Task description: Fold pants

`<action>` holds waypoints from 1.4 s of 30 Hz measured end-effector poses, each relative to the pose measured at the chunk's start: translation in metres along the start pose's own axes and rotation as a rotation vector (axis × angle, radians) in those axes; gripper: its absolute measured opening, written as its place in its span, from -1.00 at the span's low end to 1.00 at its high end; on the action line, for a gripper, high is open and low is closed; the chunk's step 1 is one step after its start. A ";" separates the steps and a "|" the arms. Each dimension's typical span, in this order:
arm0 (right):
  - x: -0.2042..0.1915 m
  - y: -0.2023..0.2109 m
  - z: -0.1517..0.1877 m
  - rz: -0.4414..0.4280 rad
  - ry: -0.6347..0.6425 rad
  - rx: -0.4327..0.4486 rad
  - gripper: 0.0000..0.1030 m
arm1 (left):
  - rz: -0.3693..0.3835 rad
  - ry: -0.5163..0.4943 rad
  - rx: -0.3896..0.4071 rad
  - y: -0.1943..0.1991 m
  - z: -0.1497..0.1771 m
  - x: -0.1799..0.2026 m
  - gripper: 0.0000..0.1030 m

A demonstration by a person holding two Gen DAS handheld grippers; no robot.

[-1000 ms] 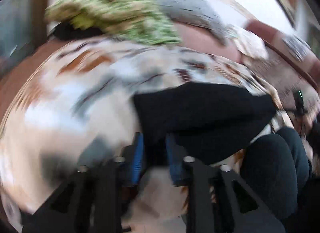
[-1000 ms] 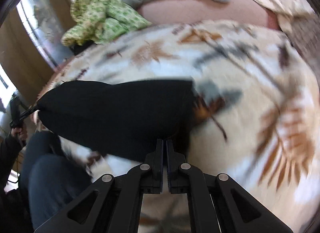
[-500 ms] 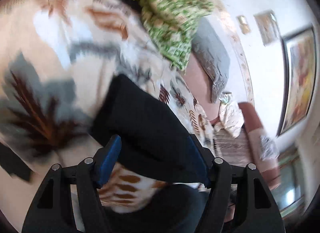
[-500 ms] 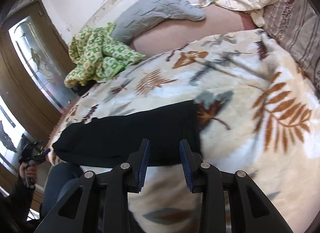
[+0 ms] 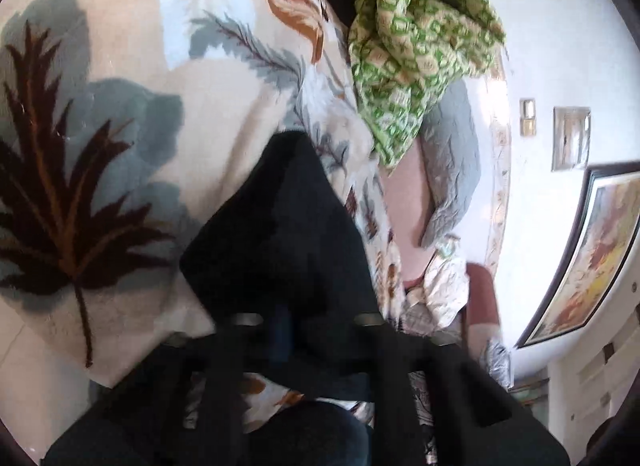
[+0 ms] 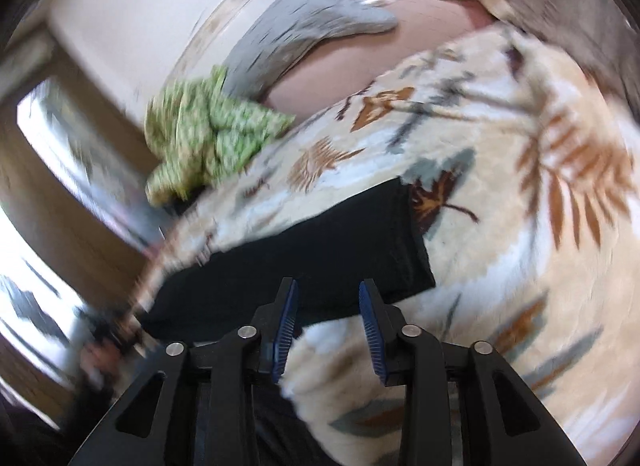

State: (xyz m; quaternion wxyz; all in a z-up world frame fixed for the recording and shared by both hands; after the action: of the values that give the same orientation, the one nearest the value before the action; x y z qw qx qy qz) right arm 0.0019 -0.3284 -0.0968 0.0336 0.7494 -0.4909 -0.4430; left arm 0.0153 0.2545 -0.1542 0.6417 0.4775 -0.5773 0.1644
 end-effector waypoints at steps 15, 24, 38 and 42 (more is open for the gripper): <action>0.032 -0.041 0.009 -0.294 -0.596 -0.028 -0.02 | -0.029 -0.013 -0.002 -0.007 0.001 -0.006 -0.83; 0.022 -0.067 0.021 -0.234 -0.576 -0.115 -0.03 | -0.033 -0.014 -0.006 -0.008 0.000 -0.005 -0.83; 0.044 -0.056 0.007 -0.081 -0.629 -0.027 0.01 | -0.035 -0.006 -0.007 -0.008 0.001 -0.007 -0.81; 0.053 -0.050 -0.001 -0.103 -0.667 0.007 0.06 | -0.031 -0.002 -0.005 -0.009 0.001 -0.007 -0.78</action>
State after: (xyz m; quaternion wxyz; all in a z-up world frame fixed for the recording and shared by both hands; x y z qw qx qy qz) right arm 0.0446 -0.3430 -0.1542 -0.1539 0.5873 -0.4379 -0.6630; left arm 0.0192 0.2516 -0.1647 0.6447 0.4851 -0.5708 0.1523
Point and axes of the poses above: each gripper's, at about its wrist camera, not at the fingertips, and y roughly against the way its jaws point, x to its right, z to its underside, the point moved 10 cm from there along -y, roughly the way its jaws point, and after that the axes turned 3 degrees about x, right-handed, at the moved point
